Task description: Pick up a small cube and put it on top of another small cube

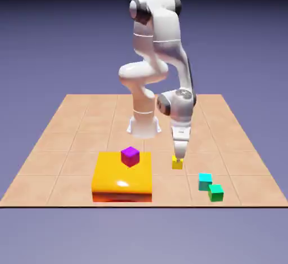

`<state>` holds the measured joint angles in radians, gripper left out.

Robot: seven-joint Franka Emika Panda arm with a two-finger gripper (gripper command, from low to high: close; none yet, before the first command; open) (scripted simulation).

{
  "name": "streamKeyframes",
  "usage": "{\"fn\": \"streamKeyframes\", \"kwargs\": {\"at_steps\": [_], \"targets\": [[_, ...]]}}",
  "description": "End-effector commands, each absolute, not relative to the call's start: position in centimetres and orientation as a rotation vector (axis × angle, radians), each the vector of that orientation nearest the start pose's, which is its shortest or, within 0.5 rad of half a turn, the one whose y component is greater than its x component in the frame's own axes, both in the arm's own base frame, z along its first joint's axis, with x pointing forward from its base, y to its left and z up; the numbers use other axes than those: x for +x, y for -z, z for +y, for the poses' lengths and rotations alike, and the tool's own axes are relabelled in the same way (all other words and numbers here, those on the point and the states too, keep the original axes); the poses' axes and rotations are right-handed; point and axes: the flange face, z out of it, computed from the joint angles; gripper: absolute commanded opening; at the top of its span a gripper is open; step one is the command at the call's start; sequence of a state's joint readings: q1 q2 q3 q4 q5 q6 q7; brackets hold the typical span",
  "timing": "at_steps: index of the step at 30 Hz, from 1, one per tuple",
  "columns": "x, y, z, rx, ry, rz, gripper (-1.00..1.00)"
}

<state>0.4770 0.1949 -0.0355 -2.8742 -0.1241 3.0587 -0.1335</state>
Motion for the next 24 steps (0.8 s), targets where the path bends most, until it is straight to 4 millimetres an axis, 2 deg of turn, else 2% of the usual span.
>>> {"fn": "streamKeyframes", "kwargs": {"at_steps": [1,3,4,5,13,15,20,24], "targets": [[30.2,-13.4,15.2,-2.968,-0.013,-1.083,0.00],[30.1,-12.1,15.1,-2.968,-0.013,-1.083,0.00],[30.1,-12.1,15.1,-2.968,-0.013,-1.083,-1.00],[30.1,-12.1,15.1,-2.968,-0.013,-1.083,-1.00],[30.1,-18.7,15.2,-2.968,-0.013,-1.083,-1.00],[30.1,-19.1,15.2,-2.968,-0.013,-1.083,-1.00],[36.3,-24.3,8.2,-3.106,-0.015,-0.622,-1.00],[39.2,-29.2,1.0,-3.156,-0.019,-0.236,-1.00]]}}
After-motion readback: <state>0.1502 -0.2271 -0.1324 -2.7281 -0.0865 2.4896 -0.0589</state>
